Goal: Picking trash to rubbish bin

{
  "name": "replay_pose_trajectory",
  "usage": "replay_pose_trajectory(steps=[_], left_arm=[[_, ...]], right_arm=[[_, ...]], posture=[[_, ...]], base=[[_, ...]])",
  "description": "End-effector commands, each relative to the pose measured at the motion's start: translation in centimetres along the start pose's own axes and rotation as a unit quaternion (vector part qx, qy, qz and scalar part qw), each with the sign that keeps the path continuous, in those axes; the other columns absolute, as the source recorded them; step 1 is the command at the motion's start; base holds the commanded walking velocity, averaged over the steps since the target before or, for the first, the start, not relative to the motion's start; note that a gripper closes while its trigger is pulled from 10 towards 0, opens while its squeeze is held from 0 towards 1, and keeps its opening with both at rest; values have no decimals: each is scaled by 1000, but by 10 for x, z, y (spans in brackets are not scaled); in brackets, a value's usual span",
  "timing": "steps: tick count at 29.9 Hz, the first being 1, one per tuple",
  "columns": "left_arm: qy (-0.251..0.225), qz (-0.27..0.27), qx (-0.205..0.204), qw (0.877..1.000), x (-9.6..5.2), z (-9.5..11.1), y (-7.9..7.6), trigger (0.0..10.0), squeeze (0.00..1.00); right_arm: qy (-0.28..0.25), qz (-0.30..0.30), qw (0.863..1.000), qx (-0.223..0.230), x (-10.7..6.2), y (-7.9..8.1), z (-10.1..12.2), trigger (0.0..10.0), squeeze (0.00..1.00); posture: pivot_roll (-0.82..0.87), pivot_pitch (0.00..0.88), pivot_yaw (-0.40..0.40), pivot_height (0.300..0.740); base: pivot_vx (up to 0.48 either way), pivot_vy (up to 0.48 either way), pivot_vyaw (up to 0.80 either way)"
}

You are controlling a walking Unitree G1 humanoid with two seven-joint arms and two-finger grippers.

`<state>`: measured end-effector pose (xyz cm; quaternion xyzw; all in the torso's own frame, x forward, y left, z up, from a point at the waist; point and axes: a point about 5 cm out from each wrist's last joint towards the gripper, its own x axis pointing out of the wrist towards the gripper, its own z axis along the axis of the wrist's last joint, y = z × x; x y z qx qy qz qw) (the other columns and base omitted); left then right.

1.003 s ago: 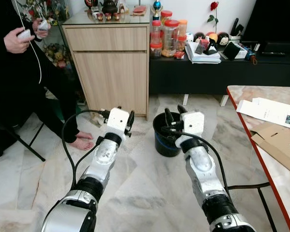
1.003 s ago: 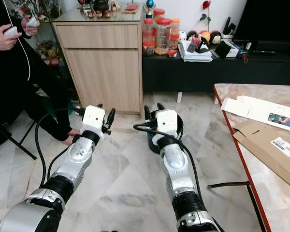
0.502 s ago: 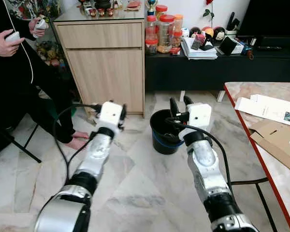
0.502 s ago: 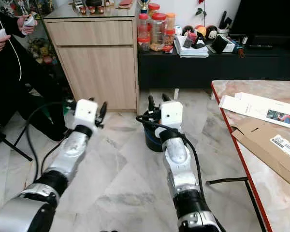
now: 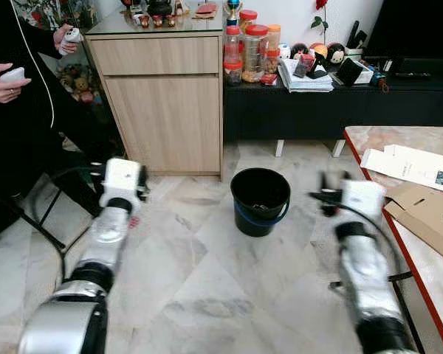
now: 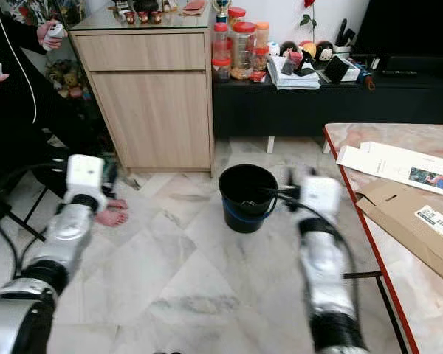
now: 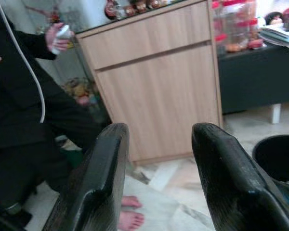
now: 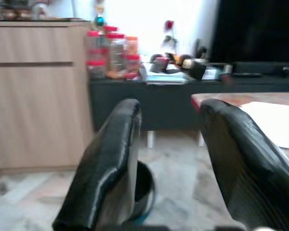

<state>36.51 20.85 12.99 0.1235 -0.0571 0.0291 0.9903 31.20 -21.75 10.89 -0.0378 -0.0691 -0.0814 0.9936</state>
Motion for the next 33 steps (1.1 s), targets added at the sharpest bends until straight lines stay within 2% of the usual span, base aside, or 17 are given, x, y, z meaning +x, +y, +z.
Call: replay_pose_trajectory(steps=[1,8,9,15,19,24,33], left_arm=[[3,-6,-7,1000,1,0,-7,10000,0],[8,-20,-11,1000,0,-2,-9,10000,0],[7,-34,-13,999,-1,-3,-14,10000,0],[20,-50,-35,998,-8,-12,-22,10000,0],[38,-54,-28,997,-17,-24,-18,10000,0],[40,-50,-28,998,-16,-24,-14,10000,0],[35,-47,-34,998,-11,-18,-18,10000,0]], right_arm=[[-5,-9,1000,12,2,2,3,10000,0],[0,-54,998,14,0,-14,0,10000,0],[0,-58,998,16,-1,-14,0,10000,0],[7,-52,998,21,-4,-7,-6,10000,0],[21,-58,998,22,-9,-7,-13,10000,0],[21,-60,998,25,-9,-8,-14,10000,0],[22,-55,998,24,-5,-8,-11,10000,0]], posture=[[127,0,42,740],[126,0,52,740],[127,0,55,740],[132,0,59,740],[138,0,60,740],[138,0,59,740],[126,0,61,740]], base=[[0,0,0],[0,0,0],[0,0,0],[0,0,0],[0,0,0],[0,0,0],[0,0,0]])
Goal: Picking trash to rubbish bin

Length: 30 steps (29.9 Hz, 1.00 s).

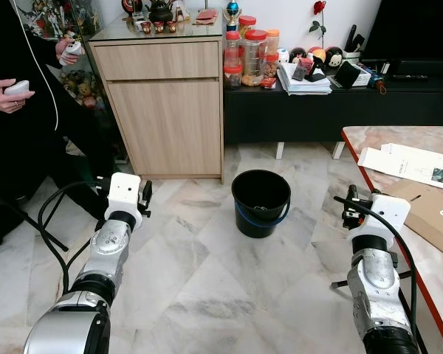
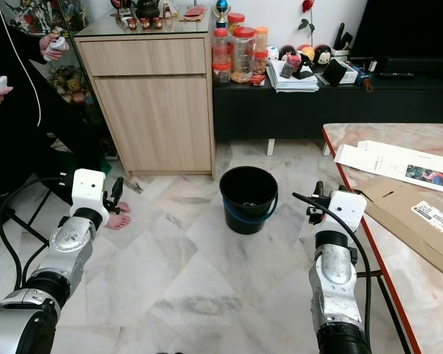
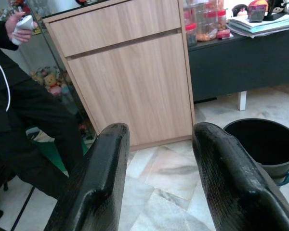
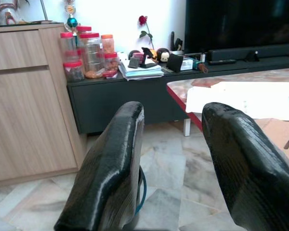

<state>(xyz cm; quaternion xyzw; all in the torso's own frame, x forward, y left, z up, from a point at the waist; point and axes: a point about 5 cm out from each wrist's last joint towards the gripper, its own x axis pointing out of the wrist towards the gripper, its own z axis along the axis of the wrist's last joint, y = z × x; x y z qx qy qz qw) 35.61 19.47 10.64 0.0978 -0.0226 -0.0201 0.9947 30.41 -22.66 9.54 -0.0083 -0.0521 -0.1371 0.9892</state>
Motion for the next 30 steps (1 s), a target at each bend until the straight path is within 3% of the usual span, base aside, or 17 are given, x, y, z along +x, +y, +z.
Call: replay_pose_trajectory(steps=[1,7,10,15,30], left_arm=[[6,5,-7,1000,1,0,-1,10000,0],[2,1,-6,1000,2,1,-5,10000,0],[-4,-18,-19,1000,3,3,-8,10000,0],[7,-68,-34,997,3,2,-13,10000,0],[17,-89,-40,995,0,-3,-13,10000,0]], right_arm=[[0,4,1000,5,2,2,1,10000,0],[-1,21,1000,5,3,9,2,10000,0],[-10,49,999,16,4,17,5,10000,0],[-3,93,996,14,3,25,5,10000,0],[3,123,992,17,2,26,2,10000,0]], posture=[[126,0,60,740],[129,0,53,740],[130,0,49,740],[136,0,41,740],[135,0,35,740]], base=[[0,0,0],[0,0,0],[0,0,-779],[0,0,0],[0,0,0]])
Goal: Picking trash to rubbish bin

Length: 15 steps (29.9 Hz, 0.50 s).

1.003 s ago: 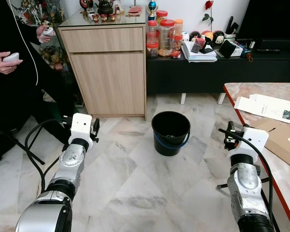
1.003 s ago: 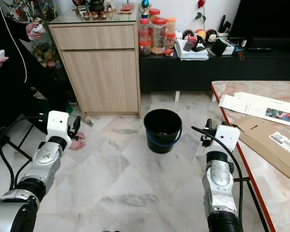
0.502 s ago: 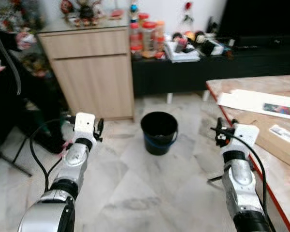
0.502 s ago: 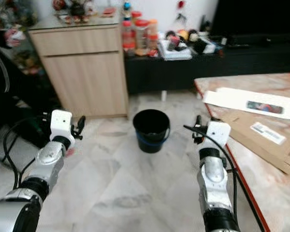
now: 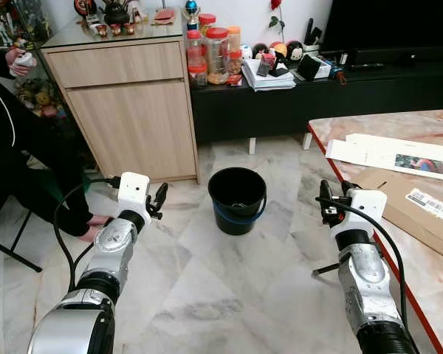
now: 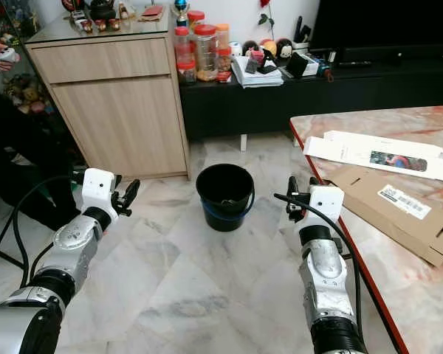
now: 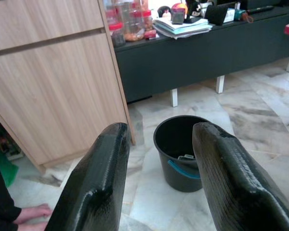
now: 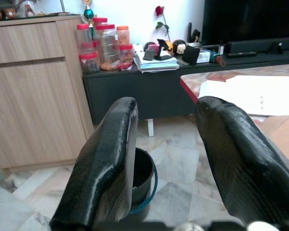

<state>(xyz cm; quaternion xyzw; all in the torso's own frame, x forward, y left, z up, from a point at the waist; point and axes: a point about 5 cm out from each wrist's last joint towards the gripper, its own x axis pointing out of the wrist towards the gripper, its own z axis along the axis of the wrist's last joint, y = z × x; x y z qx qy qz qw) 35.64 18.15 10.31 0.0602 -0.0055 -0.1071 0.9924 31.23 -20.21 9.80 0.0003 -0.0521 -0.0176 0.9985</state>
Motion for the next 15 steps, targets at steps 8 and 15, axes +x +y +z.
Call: replay_pose_trajectory(steps=[8,15], left_arm=[[29,10,-87,996,-8,-20,-9,10000,0],[47,4,-162,986,-8,-26,-8,10000,0]], right_arm=[[-5,2,999,44,-9,4,-12,10000,0],[11,-7,999,43,-12,1,-19,10000,0]], posture=[[135,9,30,740],[137,12,29,740]], base=[[0,0,0],[0,0,0]])
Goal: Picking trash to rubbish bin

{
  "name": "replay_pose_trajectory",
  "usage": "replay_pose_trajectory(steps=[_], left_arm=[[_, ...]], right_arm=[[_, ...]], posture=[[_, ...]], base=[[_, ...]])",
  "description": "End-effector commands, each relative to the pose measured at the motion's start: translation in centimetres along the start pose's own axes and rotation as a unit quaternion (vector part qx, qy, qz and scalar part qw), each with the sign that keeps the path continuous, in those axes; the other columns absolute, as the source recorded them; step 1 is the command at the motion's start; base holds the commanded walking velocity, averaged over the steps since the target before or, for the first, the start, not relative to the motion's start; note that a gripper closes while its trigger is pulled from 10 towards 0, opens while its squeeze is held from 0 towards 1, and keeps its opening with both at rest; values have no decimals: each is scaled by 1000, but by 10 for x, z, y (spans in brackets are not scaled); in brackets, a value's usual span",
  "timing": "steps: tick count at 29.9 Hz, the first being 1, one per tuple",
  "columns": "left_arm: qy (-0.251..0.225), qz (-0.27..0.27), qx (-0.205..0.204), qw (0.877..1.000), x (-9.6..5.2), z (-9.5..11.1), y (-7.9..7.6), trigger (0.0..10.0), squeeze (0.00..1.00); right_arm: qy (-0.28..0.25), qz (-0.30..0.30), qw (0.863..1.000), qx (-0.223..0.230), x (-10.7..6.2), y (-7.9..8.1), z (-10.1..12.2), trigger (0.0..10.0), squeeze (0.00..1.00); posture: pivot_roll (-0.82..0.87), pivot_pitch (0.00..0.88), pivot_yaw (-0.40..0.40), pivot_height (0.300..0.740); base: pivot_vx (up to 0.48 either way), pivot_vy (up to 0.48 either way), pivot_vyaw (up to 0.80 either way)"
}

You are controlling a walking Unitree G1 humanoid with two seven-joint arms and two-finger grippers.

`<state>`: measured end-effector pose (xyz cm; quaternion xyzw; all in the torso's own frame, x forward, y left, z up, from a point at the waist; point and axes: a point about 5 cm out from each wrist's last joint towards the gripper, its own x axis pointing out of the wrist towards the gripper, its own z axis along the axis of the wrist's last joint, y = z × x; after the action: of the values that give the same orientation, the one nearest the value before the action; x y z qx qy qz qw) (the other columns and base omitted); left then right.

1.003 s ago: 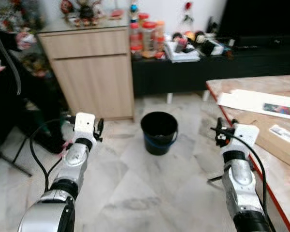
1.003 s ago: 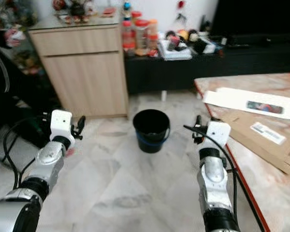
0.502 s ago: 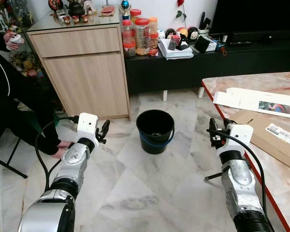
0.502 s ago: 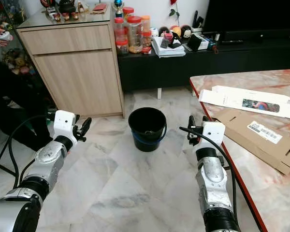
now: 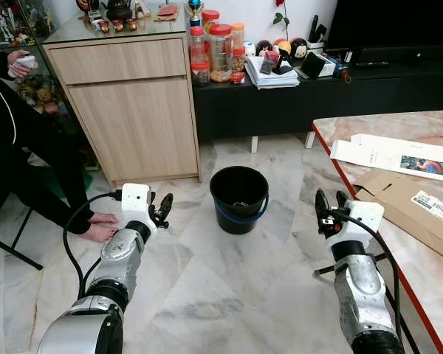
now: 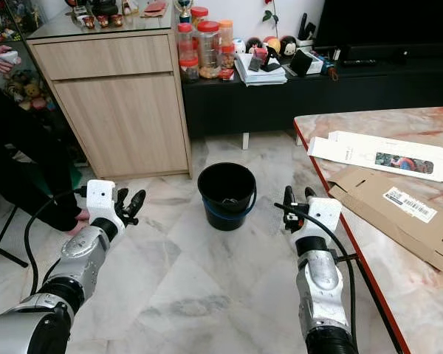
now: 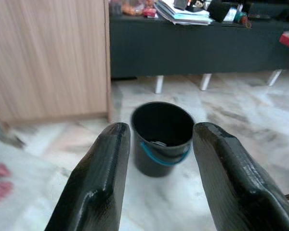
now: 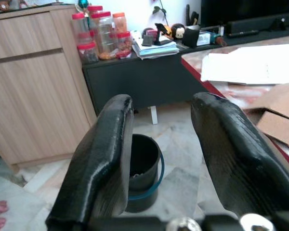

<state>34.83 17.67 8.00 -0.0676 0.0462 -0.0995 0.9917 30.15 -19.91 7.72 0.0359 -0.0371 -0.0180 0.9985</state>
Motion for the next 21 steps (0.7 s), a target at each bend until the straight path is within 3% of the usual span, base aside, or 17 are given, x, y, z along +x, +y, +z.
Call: replay_pose_trajectory(steps=[1,18,21], left_arm=[[11,-2,-35,999,-1,-4,2,10000,0],[16,-3,-44,999,1,-5,-3,10000,0],[16,-2,-41,999,1,-5,-3,10000,0]], right_arm=[[-5,-3,1000,9,1,-2,1,10000,0],[-6,6,999,33,3,8,-3,10000,0],[-4,9,999,33,4,9,-3,10000,0]], posture=[[137,12,29,740],[136,8,32,740],[136,8,32,740]], base=[[0,0,0],[0,0,0],[0,0,-563]])
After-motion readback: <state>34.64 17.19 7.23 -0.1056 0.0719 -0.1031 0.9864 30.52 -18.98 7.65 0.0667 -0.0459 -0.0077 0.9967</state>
